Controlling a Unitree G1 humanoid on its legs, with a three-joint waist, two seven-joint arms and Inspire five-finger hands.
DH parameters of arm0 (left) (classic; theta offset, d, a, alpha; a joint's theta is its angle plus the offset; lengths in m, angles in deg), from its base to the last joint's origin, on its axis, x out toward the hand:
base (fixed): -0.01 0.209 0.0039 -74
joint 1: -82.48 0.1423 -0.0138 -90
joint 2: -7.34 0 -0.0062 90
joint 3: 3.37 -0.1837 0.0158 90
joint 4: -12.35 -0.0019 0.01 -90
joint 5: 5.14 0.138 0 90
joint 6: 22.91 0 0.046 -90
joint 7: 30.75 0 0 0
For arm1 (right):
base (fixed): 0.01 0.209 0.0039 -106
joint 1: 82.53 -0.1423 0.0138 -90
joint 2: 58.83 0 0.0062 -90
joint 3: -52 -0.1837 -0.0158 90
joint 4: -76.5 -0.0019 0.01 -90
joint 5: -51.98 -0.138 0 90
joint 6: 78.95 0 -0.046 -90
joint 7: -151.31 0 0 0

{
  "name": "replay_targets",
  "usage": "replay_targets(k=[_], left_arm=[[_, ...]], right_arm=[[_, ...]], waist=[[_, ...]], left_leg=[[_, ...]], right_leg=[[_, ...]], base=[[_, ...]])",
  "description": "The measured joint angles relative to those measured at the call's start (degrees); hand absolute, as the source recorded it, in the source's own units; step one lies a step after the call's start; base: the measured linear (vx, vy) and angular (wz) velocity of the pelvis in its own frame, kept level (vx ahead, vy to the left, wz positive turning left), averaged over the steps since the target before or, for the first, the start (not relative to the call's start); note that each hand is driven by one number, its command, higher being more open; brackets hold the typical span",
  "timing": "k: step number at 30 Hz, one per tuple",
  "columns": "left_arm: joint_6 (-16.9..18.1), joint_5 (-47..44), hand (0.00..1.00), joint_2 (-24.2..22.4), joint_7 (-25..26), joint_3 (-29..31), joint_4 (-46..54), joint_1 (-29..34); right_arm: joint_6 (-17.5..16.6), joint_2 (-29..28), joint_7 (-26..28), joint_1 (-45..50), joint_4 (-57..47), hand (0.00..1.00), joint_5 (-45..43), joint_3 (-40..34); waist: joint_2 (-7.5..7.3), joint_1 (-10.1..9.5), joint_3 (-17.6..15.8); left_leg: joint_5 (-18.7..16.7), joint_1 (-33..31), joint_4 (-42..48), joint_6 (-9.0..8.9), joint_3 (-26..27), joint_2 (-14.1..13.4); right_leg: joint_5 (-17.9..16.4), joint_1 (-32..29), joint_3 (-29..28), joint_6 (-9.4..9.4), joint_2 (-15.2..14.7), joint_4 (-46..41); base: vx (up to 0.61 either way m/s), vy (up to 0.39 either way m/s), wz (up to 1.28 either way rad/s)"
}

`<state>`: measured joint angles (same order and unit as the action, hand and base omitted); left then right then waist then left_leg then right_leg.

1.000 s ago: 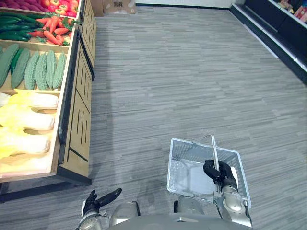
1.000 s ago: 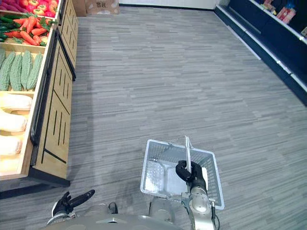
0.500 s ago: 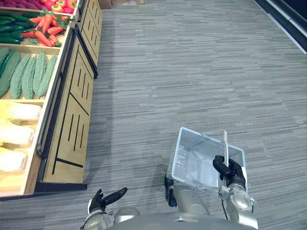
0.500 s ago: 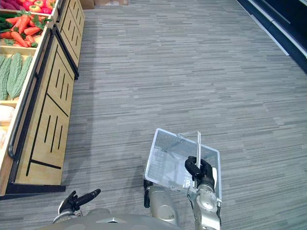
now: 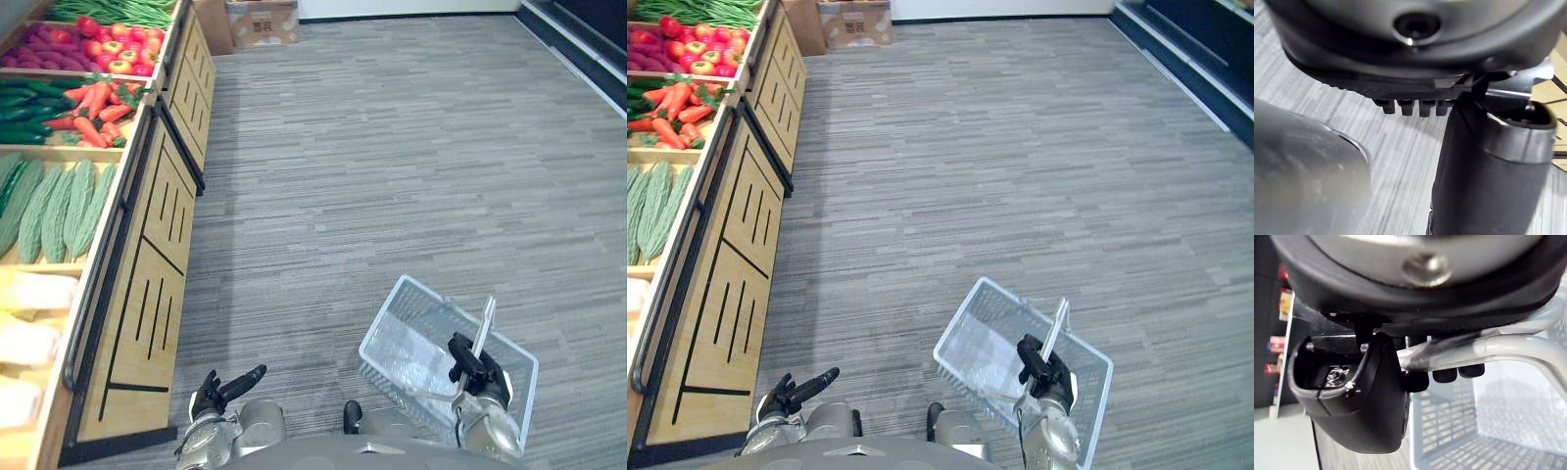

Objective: Pick vegetable in the basket

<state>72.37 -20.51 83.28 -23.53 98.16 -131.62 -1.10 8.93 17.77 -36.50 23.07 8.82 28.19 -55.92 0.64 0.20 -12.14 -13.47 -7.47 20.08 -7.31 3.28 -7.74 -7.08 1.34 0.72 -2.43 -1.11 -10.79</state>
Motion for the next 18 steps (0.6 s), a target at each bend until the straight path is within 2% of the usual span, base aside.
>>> replay_targets(k=[1,2,3,13,16,18], left_arm=[[0.0,-0.2,1.00,-0.2,-0.1,0.4,-0.1,0.5],[0.0,0.2,1.00,0.3,0.0,0.6,-0.8,0.3],[-0.2,2.3,1.00,3.7,-0.3,0.5,-3.2,0.8],[-0.2,1.8,1.00,3.7,-0.1,0.7,-3.4,0.8],[-0.2,0.2,1.00,3.7,0.2,0.8,-3.2,0.9],[-0.2,-0.8,1.00,3.6,0.6,1.3,-2.7,1.5]], right_arm=[[-0.1,0.3,0.0,0.0,0.4,0.00,0.2,-0.5],[0.0,-0.3,-0.1,-0.2,1.1,0.00,0.4,-0.5],[0.1,-0.8,-0.1,2.1,2.1,0.00,1.0,1.4],[0.1,-0.8,-0.1,0.9,2.1,0.00,0.8,1.9],[0.1,-0.8,-0.1,-0.5,2.1,0.00,0.4,3.2],[0.1,-0.7,-0.1,-2.6,2.1,0.00,0.4,4.8]], waist=[[0.64,0.01,0.6],[-0.44,0.20,0.9],[-3.37,-0.02,2.9],[-3.33,-0.73,3.0],[-3.67,-1.98,3.0],[-3.94,-2.88,2.8]], left_leg=[[8.6,0.5,-4.4,1.60,-0.6,0.1],[8.9,2.0,-6.0,1.97,0.3,1.5],[16.8,8.7,-22.5,5.04,2.4,6.7],[16.1,8.6,-22.0,4.87,2.6,6.4],[14.2,7.4,-19.0,4.88,3.7,5.9],[11.4,5.7,-14.8,4.77,5.2,5.2]], right_leg=[[-1.0,0.4,-1.4,2.45,0.4,0.2],[-1.0,1.0,-2.1,3.65,-1.1,1.1],[1.4,1.5,-3.3,7.57,-5.2,6.8],[1.4,1.6,-3.0,7.64,-5.3,7.1],[1.3,1.6,-3.7,8.14,-5.4,7.9],[1.1,1.1,-3.4,7.84,-5.7,8.2]], base=[[0.16,0.231,-0.41],[0.13,0.179,-0.30],[0.06,0.059,-0.02],[0.00,0.000,-0.01],[0.01,0.006,-0.19],[0.03,0.023,-0.36]])
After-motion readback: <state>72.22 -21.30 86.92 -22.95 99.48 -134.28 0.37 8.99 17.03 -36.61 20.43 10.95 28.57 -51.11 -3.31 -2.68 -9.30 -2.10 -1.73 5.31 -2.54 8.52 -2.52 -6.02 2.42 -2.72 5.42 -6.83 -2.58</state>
